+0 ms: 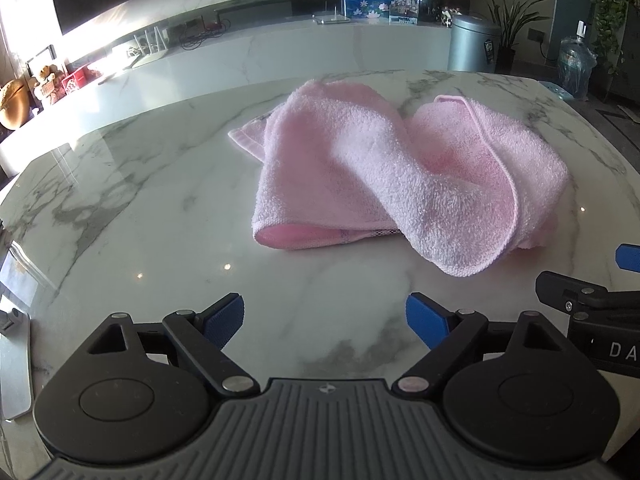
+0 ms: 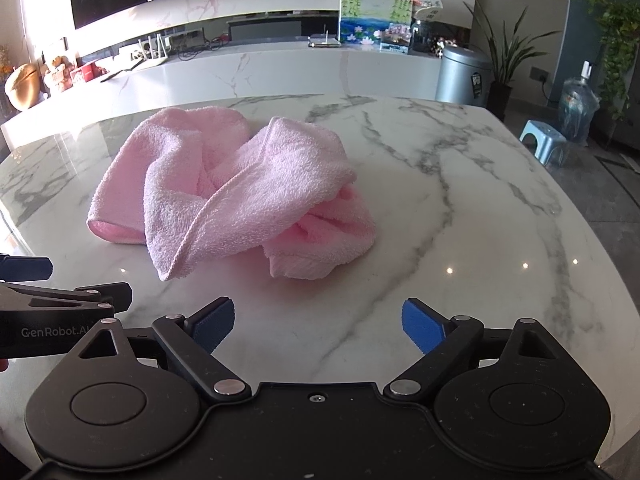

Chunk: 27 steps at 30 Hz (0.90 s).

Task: Fold towel
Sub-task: 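Grasp a towel corner with the left gripper while the right gripper grasps another corner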

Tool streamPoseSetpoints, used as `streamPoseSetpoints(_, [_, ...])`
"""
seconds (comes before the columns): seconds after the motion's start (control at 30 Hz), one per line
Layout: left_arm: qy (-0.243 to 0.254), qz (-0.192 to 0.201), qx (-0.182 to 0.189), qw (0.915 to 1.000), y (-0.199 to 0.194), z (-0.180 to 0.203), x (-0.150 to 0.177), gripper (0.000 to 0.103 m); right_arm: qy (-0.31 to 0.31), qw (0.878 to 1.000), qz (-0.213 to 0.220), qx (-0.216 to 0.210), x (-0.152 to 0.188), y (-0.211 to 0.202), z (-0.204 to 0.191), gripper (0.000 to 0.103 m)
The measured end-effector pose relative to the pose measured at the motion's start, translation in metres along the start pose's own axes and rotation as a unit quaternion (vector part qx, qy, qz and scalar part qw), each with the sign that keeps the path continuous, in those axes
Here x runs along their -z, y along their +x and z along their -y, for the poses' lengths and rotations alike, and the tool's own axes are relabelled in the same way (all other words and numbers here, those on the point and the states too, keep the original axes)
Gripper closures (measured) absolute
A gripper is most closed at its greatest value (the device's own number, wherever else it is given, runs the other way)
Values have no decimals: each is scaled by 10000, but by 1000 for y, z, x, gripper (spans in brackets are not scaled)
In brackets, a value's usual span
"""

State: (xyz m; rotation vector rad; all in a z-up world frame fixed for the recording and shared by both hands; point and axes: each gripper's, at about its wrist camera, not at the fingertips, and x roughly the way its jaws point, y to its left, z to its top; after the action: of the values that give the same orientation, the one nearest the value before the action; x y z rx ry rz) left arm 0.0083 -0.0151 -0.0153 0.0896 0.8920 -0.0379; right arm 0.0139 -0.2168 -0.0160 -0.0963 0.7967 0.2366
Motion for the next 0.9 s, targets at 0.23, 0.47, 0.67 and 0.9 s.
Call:
streamPoseSetpoints(0.23, [-53, -131, 30, 9999, 9, -4, -10, 29, -176, 9998, -125, -57, -9, 6, -3, 17])
streamPoseSetpoints(0.47, [29, -224, 8, 9997, 23, -11, -24, 39, -392, 9988, -286, -90, -21, 22, -4, 25])
streamPoseSetpoints(0.67, [-95, -327, 31, 9994, 40, -27, -36, 44, -495, 9978, -426, -149, -32, 41, -5, 45])
streamPoseSetpoints(0.9, [-41, -381, 34, 9993, 54, -29, -45, 47, -426, 9970, -589, -274, -34, 58, -5, 67])
